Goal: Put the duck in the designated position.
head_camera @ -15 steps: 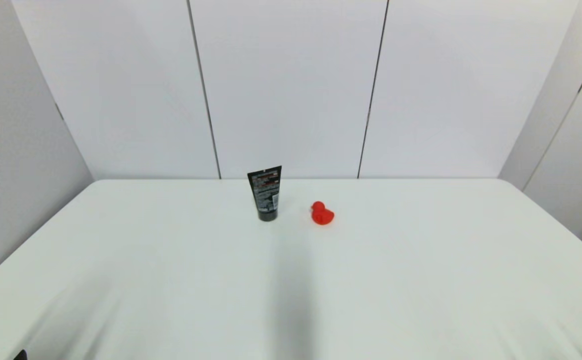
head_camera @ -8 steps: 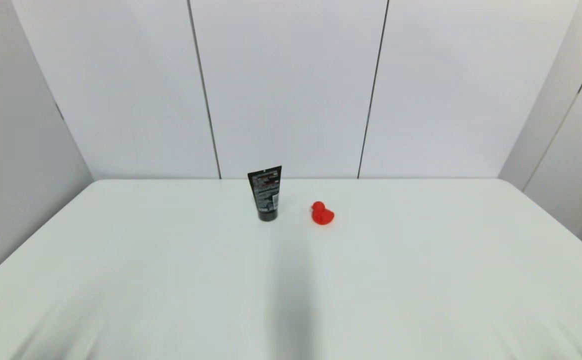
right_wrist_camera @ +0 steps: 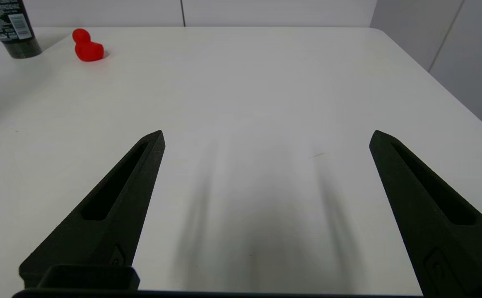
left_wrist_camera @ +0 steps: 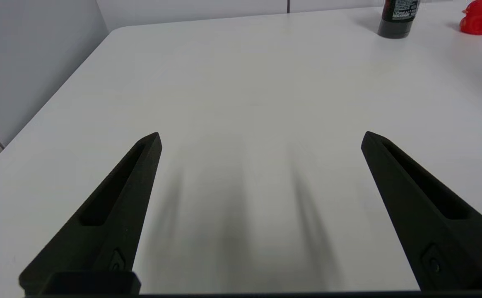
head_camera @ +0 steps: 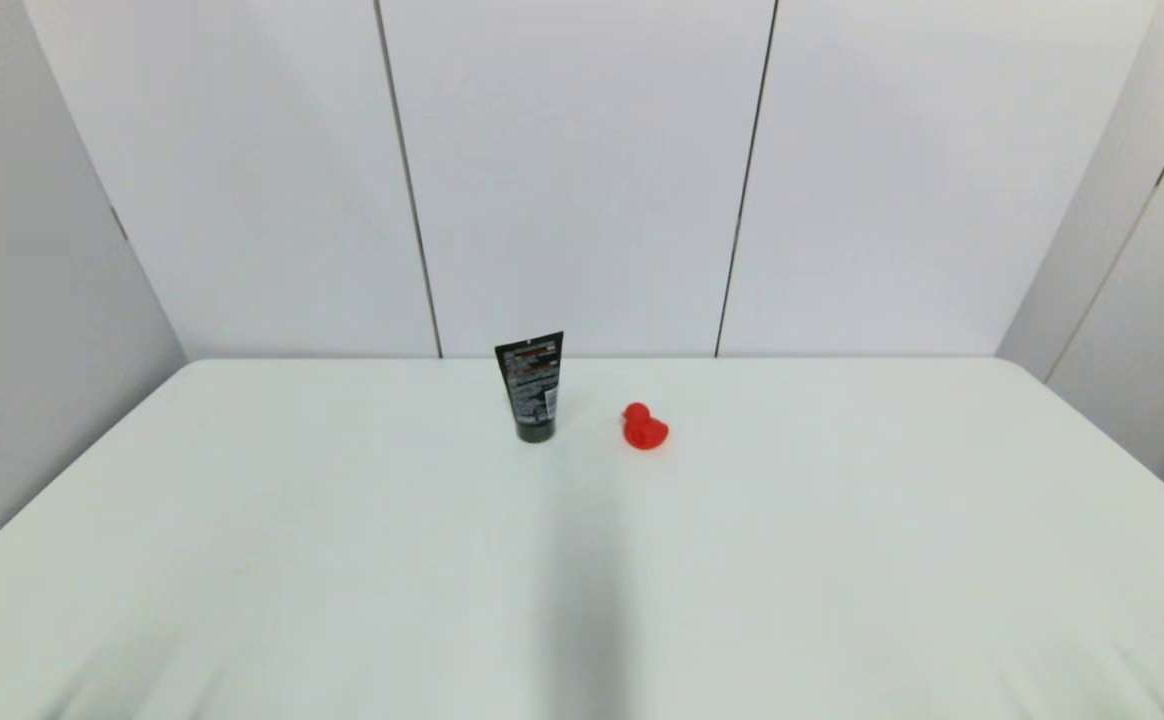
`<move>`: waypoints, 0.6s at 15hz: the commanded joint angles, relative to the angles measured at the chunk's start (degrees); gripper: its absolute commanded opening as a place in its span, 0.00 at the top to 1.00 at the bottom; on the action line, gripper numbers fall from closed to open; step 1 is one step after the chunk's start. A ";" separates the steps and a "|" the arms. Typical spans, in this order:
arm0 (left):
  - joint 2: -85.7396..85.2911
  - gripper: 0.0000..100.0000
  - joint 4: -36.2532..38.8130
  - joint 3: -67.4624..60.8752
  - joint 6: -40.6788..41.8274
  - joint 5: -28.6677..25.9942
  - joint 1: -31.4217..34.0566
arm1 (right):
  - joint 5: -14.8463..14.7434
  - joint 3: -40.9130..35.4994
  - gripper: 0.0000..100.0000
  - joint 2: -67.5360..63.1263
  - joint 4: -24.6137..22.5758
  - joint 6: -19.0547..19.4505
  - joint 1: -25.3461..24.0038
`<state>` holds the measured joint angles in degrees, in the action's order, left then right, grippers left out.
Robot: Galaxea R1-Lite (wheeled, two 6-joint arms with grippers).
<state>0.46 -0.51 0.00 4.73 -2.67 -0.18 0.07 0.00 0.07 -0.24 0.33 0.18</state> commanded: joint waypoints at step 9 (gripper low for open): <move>-0.46 0.00 -0.02 0.00 -0.07 0.03 0.01 | 0.01 0.00 0.00 -0.07 -0.02 0.02 -0.01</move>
<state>-0.07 -0.52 0.00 4.62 -2.63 -0.18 0.07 0.00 0.07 -0.27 0.35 0.18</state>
